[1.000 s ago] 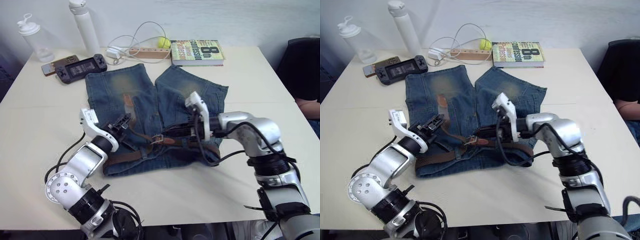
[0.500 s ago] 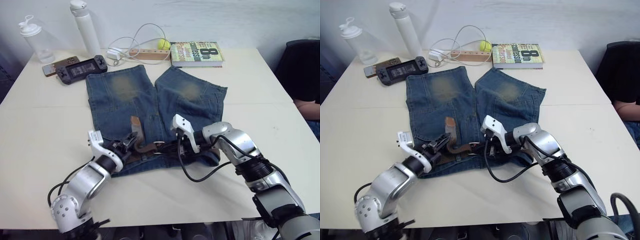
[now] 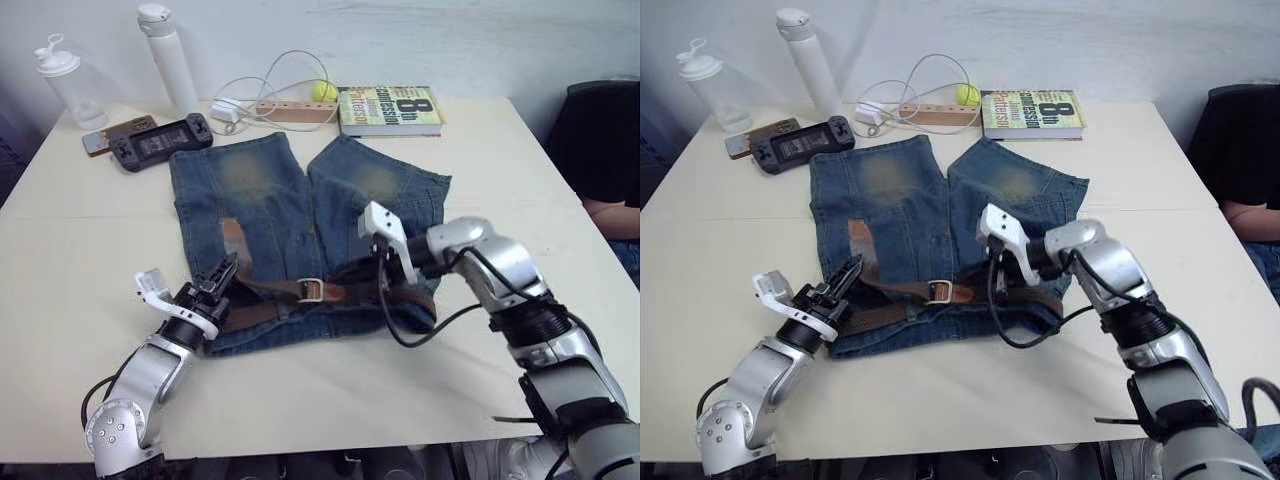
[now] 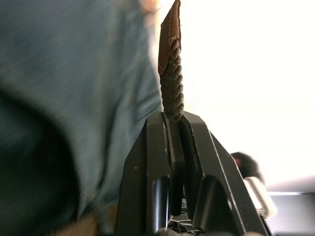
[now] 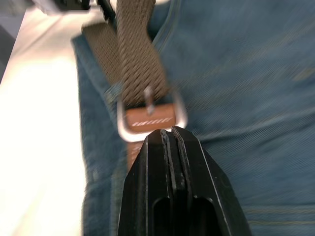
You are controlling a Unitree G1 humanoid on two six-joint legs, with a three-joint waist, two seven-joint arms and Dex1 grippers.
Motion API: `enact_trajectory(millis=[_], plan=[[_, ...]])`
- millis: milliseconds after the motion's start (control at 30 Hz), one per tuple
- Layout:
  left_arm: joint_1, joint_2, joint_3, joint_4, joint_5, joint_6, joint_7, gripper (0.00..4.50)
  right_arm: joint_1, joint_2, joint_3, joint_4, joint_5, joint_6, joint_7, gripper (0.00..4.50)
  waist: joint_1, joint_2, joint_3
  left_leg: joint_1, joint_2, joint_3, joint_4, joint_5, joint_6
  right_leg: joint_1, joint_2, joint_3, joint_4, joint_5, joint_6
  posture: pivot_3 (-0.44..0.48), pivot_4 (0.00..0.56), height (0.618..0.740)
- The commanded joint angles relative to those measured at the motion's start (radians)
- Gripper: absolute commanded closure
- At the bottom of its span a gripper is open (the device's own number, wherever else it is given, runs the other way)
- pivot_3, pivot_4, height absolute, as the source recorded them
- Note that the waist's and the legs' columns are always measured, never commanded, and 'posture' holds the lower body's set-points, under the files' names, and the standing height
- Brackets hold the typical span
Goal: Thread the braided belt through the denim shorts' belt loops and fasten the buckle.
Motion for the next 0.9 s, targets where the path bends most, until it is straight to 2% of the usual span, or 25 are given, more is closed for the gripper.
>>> enact_trajectory(millis=[33, 167, 333, 633, 900], plan=[[0.082, -0.036, -0.006, -0.009, 0.078, -0.054, -0.272, 4.50, -0.057, 0.027, -0.013, -0.024, 0.011, 0.001, 0.009, 4.35, 0.000, 0.000, 0.000, 0.000, 0.000, 0.000, 0.000, 0.000, 0.000, 0.000, 0.000, 0.000, 0.000, 0.000, 0.000, 0.000, 0.150, 0.703], [0.110, -0.057, -0.044, 0.066, 0.189, -0.101, -0.371, 4.50, -0.067, 0.041, 0.015, -0.028, 0.006, 0.019, 0.026, 4.35, 0.003, 0.000, 0.000, -0.001, 0.000, 0.000, -0.002, 0.000, 0.000, 0.000, 0.000, -0.001, -0.003, 0.000, 0.000, 0.000, 0.150, 0.703], [0.093, -0.093, -0.057, 0.160, 0.258, -0.155, -0.431, 4.50, -0.049, 0.056, 0.058, -0.028, -0.016, 0.033, 0.028, 4.35, 0.002, 0.001, -0.001, -0.002, 0.000, -0.001, -0.002, -0.001, 0.002, 0.000, -0.001, -0.002, -0.005, 0.000, 0.000, 0.000, 0.150, 0.703], [0.082, -0.132, -0.069, 0.206, 0.318, -0.183, -0.457, 4.50, -0.041, 0.134, 0.053, 0.103, -0.043, -0.015, -0.005, 4.35, 0.003, 0.009, -0.005, -0.001, 0.000, -0.002, -0.003, -0.002, 0.002, 0.001, -0.002, -0.003, -0.005, 0.000, 0.000, 0.000, 0.150, 0.703], [0.087, -0.172, -0.091, 0.205, 0.352, -0.193, -0.459, 4.50, -0.026, 0.160, 0.068, 0.135, -0.054, -0.027, 0.002, 4.35, 0.003, 0.014, -0.008, -0.001, 0.000, -0.006, -0.003, -0.003, 0.004, 0.005, -0.002, -0.007, -0.009, 0.000, 0.001, 0.000, 0.150, 0.703]])
